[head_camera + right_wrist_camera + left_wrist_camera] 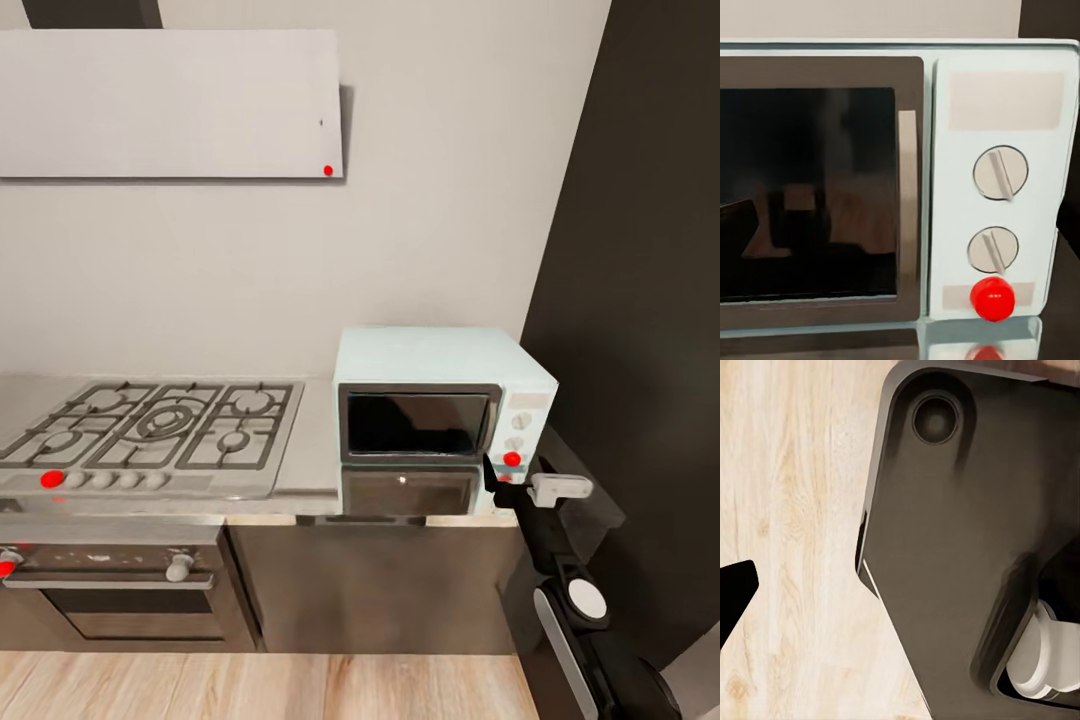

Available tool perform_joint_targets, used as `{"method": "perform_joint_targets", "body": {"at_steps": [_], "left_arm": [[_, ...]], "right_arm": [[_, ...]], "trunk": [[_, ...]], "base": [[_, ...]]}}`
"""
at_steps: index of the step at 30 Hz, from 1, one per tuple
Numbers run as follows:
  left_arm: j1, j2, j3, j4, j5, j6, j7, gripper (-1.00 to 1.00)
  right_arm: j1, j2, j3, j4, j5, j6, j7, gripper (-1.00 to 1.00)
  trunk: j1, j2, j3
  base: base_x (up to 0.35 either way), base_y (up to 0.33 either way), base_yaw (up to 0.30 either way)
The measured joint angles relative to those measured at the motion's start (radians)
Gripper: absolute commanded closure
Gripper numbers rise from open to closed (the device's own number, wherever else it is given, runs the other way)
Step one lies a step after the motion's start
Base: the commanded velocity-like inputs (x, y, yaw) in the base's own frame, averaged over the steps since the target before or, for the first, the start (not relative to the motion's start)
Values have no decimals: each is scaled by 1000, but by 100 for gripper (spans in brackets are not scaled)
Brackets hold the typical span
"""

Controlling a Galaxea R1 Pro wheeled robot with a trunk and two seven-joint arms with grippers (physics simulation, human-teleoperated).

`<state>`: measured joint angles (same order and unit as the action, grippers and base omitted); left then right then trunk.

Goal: In the kitchen, take the popcorn bag from the countertop, put it into the microwave, and heat it until the popcorn is cooked so the cooked popcorn ends up inside the bag.

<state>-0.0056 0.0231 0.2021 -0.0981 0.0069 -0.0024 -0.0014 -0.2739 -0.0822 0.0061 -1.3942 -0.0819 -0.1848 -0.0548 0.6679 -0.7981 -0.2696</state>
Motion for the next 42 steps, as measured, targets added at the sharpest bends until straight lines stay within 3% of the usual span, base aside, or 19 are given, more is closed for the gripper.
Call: {"method": "perform_joint_targets", "body": {"at_steps": [16, 42], "left_arm": [[0, 0, 1, 0, 0, -1, 0, -100], [0, 0, 1, 0, 0, -1, 0, -100]], "right_arm": [[0, 0, 0, 68, 0, -2, 0, -100], [0, -1, 0, 73, 1, -1, 0, -100]], "trunk": [[0, 0, 0], [0, 0, 0]], "base": [[72, -1, 0], [126, -8, 0]]}}
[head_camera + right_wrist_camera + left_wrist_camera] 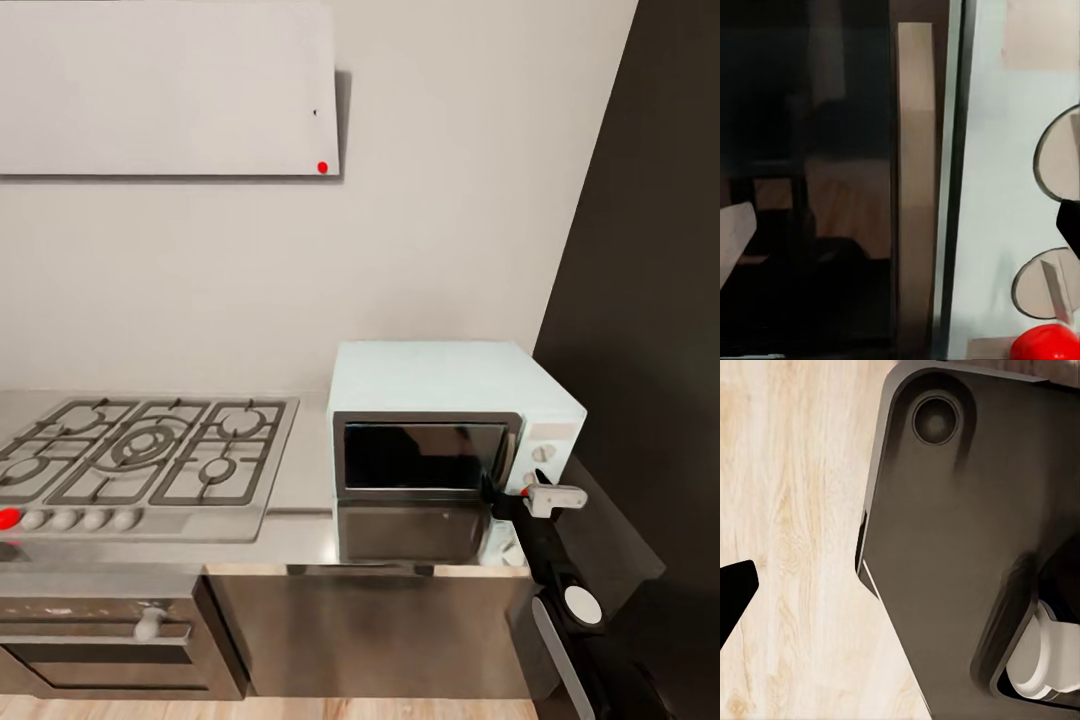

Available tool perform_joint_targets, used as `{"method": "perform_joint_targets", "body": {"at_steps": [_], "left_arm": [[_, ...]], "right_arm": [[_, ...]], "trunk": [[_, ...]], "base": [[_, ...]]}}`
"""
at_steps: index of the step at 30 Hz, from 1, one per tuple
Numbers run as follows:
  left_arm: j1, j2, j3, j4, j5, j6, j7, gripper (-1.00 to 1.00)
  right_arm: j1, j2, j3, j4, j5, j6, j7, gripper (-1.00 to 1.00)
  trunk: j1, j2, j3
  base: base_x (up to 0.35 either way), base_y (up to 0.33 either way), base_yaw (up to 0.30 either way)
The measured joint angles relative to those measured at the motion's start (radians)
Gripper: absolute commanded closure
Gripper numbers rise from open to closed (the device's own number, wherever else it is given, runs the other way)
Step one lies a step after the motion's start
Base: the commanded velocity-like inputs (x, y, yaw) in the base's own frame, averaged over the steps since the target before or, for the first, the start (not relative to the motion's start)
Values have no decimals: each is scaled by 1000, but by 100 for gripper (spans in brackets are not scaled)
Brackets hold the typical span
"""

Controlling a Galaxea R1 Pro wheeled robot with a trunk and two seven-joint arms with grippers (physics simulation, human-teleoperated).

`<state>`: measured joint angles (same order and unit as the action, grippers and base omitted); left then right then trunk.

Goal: In the kitchen, take the popcorn bag from the countertop, put it into the microwave, and heat it until the popcorn is cooked so the cooked popcorn ends up inside the bag.

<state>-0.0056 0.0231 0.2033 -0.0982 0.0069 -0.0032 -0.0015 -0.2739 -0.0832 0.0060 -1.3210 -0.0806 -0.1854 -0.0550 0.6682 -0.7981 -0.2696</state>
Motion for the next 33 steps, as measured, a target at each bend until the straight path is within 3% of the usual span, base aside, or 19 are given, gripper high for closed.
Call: {"method": "perform_joint_targets", "body": {"at_steps": [21, 22, 33], "left_arm": [[0, 0, 0, 0, 0, -1, 0, -100], [0, 0, 0, 0, 0, -1, 0, -100], [0, 0, 0, 0, 0, -2, 0, -100]], "right_arm": [[0, 0, 0, 35, 0, 0, 0, -100], [0, 0, 0, 35, 0, -1, 0, 100], [0, 1, 2, 35, 8, 0, 5, 100]], "trunk": [[0, 0, 0], [0, 0, 0], [0, 0, 0]], "base": [[35, -30, 0], [0, 0, 0], [0, 0, 0]]}}
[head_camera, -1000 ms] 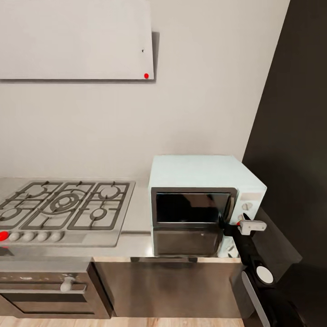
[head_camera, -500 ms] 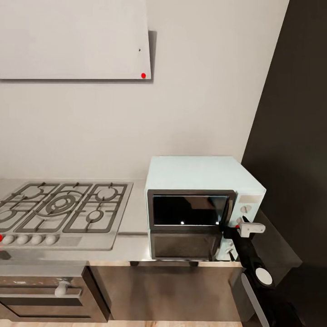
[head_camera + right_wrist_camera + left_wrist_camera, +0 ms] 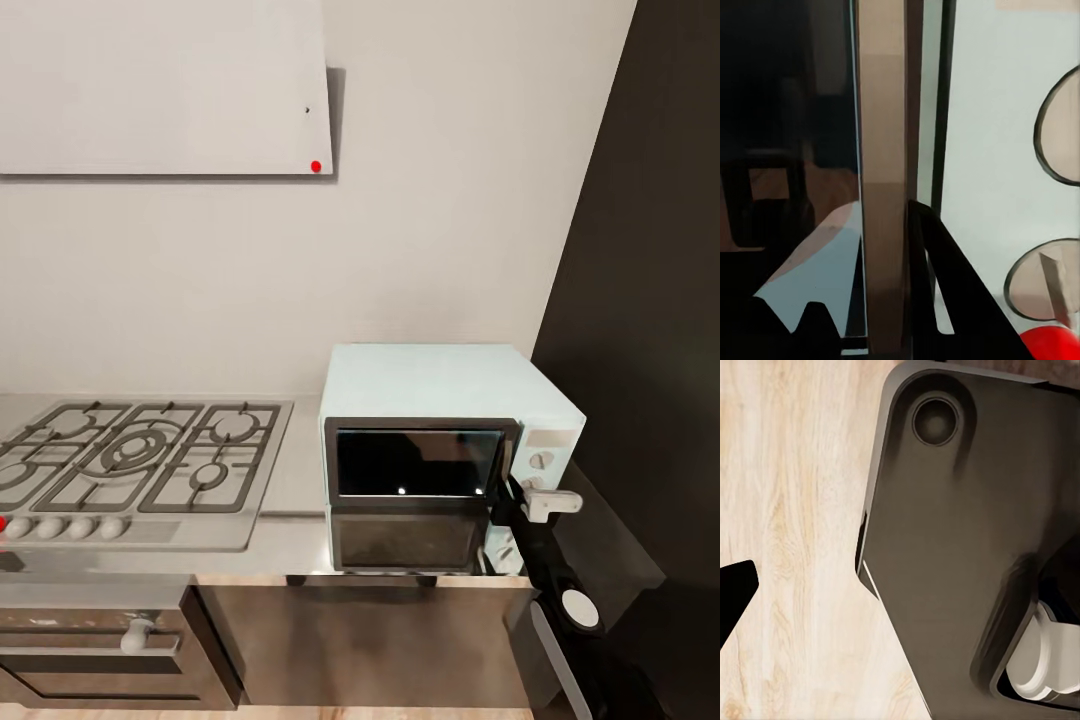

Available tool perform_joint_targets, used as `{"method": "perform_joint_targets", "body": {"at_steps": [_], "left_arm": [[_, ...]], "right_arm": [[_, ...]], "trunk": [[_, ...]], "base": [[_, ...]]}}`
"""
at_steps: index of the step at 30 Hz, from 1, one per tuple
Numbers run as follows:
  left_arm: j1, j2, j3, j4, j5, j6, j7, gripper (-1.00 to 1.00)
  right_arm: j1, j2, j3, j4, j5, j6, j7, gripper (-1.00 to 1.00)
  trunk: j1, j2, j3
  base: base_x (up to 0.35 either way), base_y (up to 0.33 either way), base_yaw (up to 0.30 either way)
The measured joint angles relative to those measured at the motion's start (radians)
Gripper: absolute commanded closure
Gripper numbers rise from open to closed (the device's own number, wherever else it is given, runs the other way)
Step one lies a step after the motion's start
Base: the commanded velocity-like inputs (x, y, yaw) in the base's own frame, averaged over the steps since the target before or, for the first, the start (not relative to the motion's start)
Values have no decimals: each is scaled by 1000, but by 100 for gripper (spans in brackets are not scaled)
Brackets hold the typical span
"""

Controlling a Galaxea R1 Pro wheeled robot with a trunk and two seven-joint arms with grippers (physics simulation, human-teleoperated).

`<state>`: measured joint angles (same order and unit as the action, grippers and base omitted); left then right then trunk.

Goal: In the kitchen, take the popcorn bag from the countertop, put it into the microwave, and heat it until the popcorn is cooked so the cooked popcorn ends up inside the bag.

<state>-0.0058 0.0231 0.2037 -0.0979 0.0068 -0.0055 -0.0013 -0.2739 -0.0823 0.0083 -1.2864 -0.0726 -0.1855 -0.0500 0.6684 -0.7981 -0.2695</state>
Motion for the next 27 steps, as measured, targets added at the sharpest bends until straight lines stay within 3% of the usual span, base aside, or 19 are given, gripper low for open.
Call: {"method": "perform_joint_targets", "body": {"at_steps": [16, 27], "left_arm": [[0, -1, 1, 0, 0, 0, 0, -100], [0, -3, 2, 0, 0, 0, 0, -100]], "right_arm": [[0, -1, 1, 0, 1, 0, 0, 100], [0, 0, 9, 0, 0, 0, -1, 100]], "trunk": [[0, 0, 0], [0, 0, 0]], "base": [[-12, 0, 0], [-119, 0, 0]]}}
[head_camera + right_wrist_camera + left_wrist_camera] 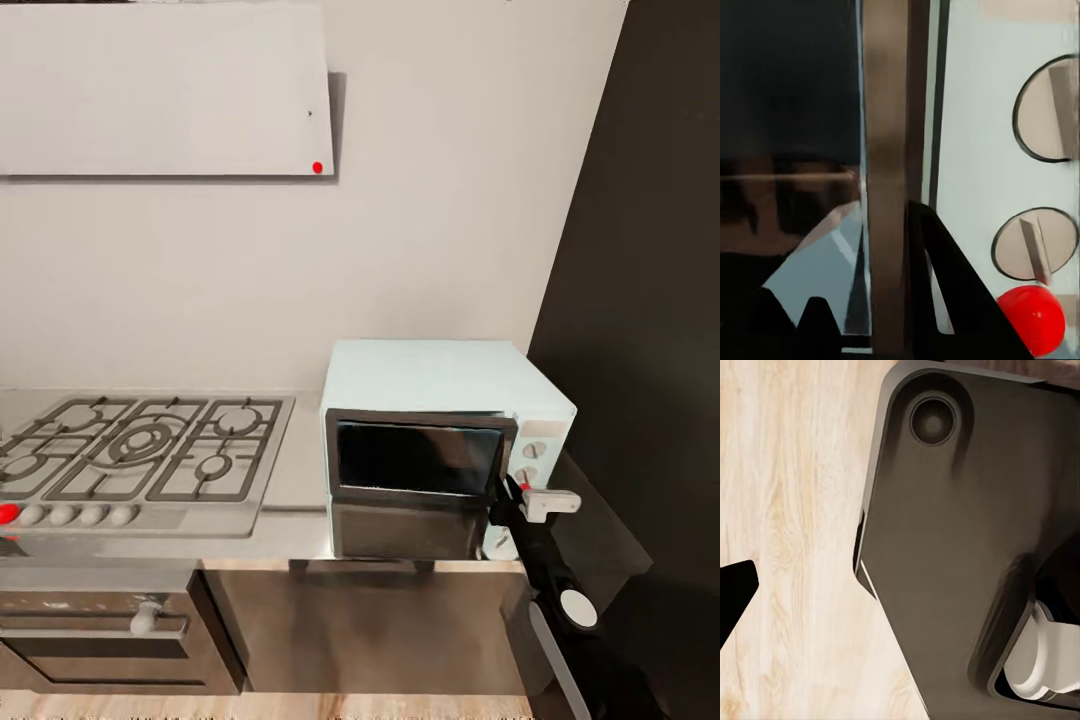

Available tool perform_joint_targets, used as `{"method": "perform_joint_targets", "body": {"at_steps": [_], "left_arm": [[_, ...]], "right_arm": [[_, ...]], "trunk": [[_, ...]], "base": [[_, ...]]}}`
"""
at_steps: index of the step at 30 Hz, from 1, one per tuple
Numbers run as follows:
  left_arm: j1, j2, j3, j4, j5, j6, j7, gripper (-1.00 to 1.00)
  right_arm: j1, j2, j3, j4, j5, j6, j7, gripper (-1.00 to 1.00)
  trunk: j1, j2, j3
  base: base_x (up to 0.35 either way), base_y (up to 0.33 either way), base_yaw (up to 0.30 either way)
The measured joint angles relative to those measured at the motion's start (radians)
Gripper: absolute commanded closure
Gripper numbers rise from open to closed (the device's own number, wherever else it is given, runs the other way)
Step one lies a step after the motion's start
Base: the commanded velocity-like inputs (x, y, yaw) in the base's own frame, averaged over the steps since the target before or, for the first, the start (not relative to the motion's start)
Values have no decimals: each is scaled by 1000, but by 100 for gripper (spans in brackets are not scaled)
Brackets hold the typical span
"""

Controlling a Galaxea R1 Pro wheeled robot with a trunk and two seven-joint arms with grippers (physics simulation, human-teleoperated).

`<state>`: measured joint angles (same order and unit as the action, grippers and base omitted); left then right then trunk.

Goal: In the kitchen, take the popcorn bag from the countertop, put it into the microwave, and heat it until the popcorn is cooked so the cooked popcorn ends up inside the bag.

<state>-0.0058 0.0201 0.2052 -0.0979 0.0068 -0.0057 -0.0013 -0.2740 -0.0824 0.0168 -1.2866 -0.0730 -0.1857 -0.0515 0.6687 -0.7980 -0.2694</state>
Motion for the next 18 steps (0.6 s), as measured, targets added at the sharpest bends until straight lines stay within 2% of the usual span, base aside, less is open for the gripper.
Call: {"method": "perform_joint_targets", "body": {"at_steps": [7, 18], "left_arm": [[0, 1, 0, 0, 0, 0, 0, -100], [0, 0, 0, 0, 0, 0, 0, -100]], "right_arm": [[0, 0, 12, -1, 1, 0, 0, 100], [0, 0, 21, -2, 2, 1, 0, 100]], "trunk": [[0, 0, 0], [0, 0, 0]], "base": [[-156, 0, 0], [-57, 0, 0]]}}
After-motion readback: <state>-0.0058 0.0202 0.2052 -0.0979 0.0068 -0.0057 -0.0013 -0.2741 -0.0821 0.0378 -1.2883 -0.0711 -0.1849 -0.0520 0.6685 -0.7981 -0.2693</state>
